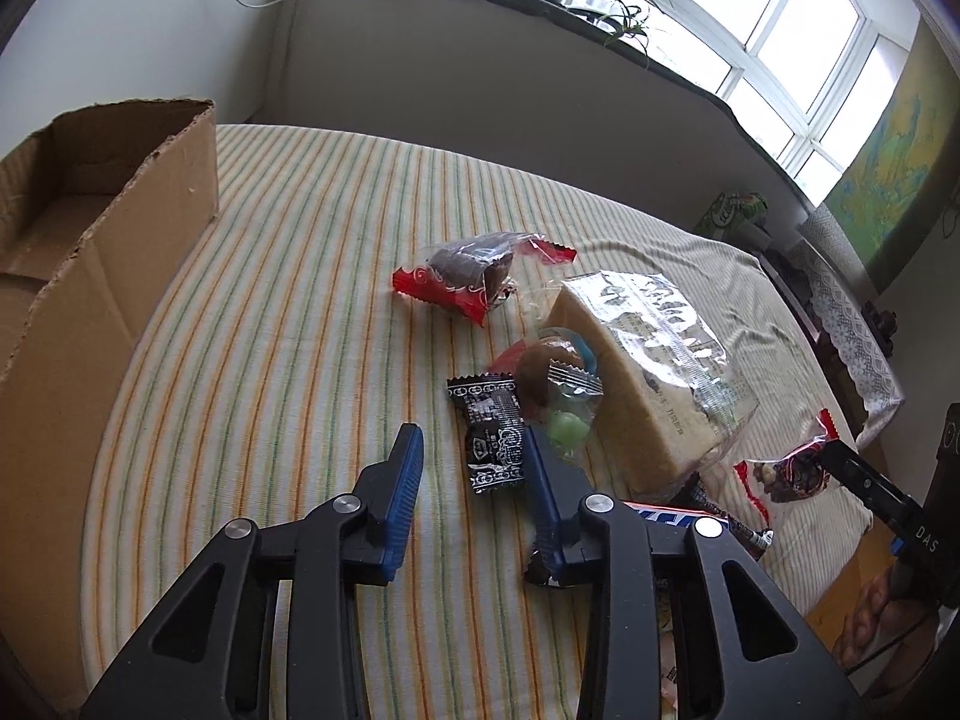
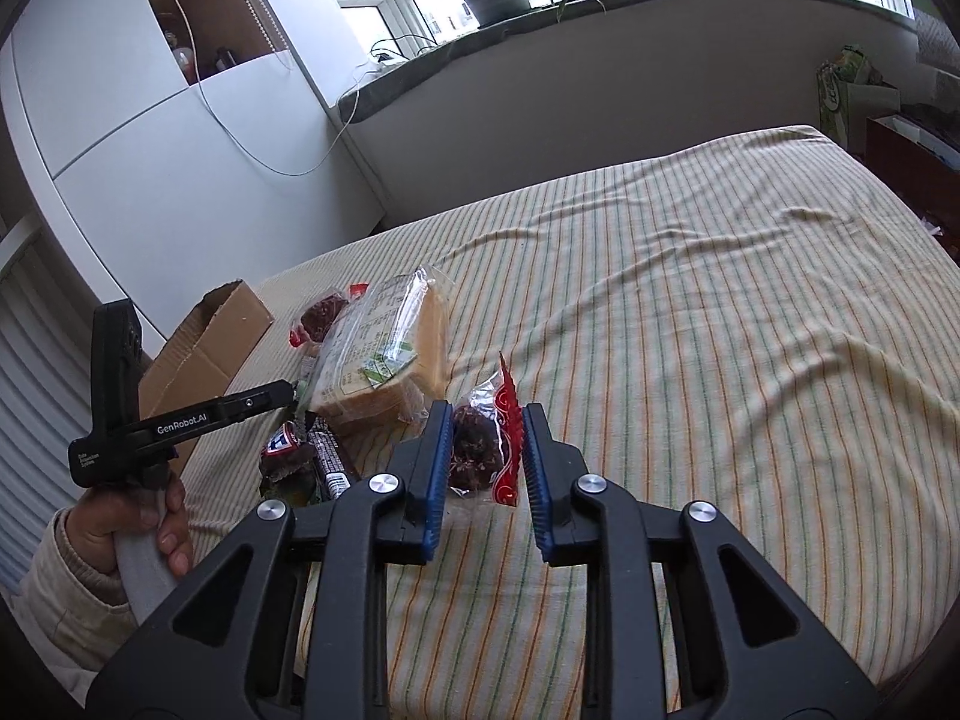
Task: Organize snacks
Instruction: 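Grasp the red-edged candy bag with the right gripper while the left grasps the black chocolate, then carry the red candy bag and black chocolate with both grippers over the cardboard box, then open the right gripper over the box while the left releases the black chocolate, then move both grippers back from the box toward the snack pile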
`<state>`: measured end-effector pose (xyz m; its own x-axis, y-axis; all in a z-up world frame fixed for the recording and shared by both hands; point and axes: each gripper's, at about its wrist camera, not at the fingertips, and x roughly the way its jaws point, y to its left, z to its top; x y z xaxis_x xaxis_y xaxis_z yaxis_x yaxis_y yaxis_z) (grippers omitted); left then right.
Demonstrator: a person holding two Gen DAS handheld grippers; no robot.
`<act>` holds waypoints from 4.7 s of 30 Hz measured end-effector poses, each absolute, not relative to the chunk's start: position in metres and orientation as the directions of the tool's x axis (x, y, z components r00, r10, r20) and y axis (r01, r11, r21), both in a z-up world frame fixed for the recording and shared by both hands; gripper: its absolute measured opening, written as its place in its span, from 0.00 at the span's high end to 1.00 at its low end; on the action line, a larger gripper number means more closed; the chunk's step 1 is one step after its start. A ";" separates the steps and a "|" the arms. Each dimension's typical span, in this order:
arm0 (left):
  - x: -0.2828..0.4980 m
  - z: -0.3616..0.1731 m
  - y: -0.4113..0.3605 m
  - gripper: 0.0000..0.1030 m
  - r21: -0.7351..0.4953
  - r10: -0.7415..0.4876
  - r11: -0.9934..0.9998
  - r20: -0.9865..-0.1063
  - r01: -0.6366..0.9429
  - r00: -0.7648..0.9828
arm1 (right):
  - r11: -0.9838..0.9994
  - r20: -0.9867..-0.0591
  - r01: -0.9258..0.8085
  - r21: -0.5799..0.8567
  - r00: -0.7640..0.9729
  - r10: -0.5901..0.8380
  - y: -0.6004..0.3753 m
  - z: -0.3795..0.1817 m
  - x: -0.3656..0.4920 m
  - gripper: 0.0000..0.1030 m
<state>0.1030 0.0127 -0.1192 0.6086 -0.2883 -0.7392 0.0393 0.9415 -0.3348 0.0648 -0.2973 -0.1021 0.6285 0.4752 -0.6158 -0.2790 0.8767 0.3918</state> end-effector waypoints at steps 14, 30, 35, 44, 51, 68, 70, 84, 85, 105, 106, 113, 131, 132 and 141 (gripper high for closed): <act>0.106 -0.117 0.019 0.79 -0.327 -0.262 0.945 -0.724 0.017 0.638 | 0.861 -0.587 -0.272 0.429 0.640 0.495 -0.302 -0.105 0.063 0.77; 0.071 -0.070 0.017 0.79 -0.311 -0.259 0.948 -0.627 0.069 0.735 | 0.879 -0.523 -0.269 0.394 0.721 0.455 -0.308 -0.064 0.047 0.77; 0.062 -0.060 0.020 0.79 -0.297 -0.247 0.952 -0.606 0.074 0.756 | 0.883 -0.519 -0.268 0.386 0.728 0.448 -0.308 -0.059 0.044 0.77; 0.036 -0.041 0.046 0.79 -0.321 -0.232 0.946 -0.549 0.054 0.803 | 0.864 -0.500 -0.354 0.357 0.709 0.497 -0.262 -0.034 0.045 0.77; -0.003 -0.020 0.108 0.79 -0.339 -0.135 0.940 -0.481 -0.042 0.867 | 0.807 -0.454 -0.491 0.328 0.667 0.591 -0.181 -0.003 0.048 0.77; -0.054 0.006 0.205 0.79 -0.340 0.037 0.924 -0.379 -0.177 0.924 | 0.696 -0.419 -0.681 0.227 0.577 0.701 -0.041 0.040 0.042 0.77; -0.053 0.000 0.209 0.79 -0.351 0.030 0.920 -0.387 -0.177 0.922 | 0.688 -0.432 -0.690 0.226 0.562 0.705 -0.031 0.034 0.045 0.77; -0.016 -0.056 0.230 0.79 -0.411 -0.020 0.886 -0.492 -0.212 0.870 | 0.614 -0.539 -0.748 0.251 0.419 0.731 0.060 -0.019 0.077 0.77; -0.014 -0.059 0.231 0.79 -0.414 -0.023 0.885 -0.499 -0.215 0.866 | 0.612 -0.545 -0.749 0.253 0.412 0.730 0.065 -0.024 0.079 0.77; -0.007 -0.066 0.226 0.35 -0.371 0.053 0.883 -0.532 -0.289 0.845 | 0.669 -0.584 -0.730 0.139 0.486 0.651 0.067 -0.038 0.074 0.30; -0.010 -0.064 0.226 0.35 -0.370 0.059 0.882 -0.530 -0.293 0.846 | 0.671 -0.575 -0.732 0.117 0.501 0.647 0.067 -0.036 0.068 0.27; -0.033 -0.048 0.221 0.30 -0.347 0.095 0.890 -0.491 -0.295 0.866 | 0.675 -0.535 -0.736 0.053 0.549 0.642 0.063 -0.026 0.033 0.14; -0.061 -0.072 0.180 0.30 -0.315 0.058 0.901 -0.596 -0.300 0.801 | 0.788 -0.509 -0.615 0.030 0.669 0.542 -0.033 -0.024 0.008 0.00; -0.062 -0.077 0.172 0.30 -0.326 0.033 0.901 -0.608 -0.287 0.793 | 0.802 -0.508 -0.596 0.037 0.680 0.529 -0.045 -0.023 0.009 0.00; -0.034 -0.089 0.104 0.30 -0.358 -0.127 0.924 -0.618 -0.134 0.776 | 0.885 -0.489 -0.462 0.061 0.759 0.430 -0.137 -0.014 0.003 0.00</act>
<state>-0.0338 0.1042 -0.0889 0.7756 -0.1271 -0.6183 -0.1339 0.9241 -0.3580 0.0034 -0.1370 -0.0137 0.7589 0.4298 -0.4893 -0.4619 0.8848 0.0609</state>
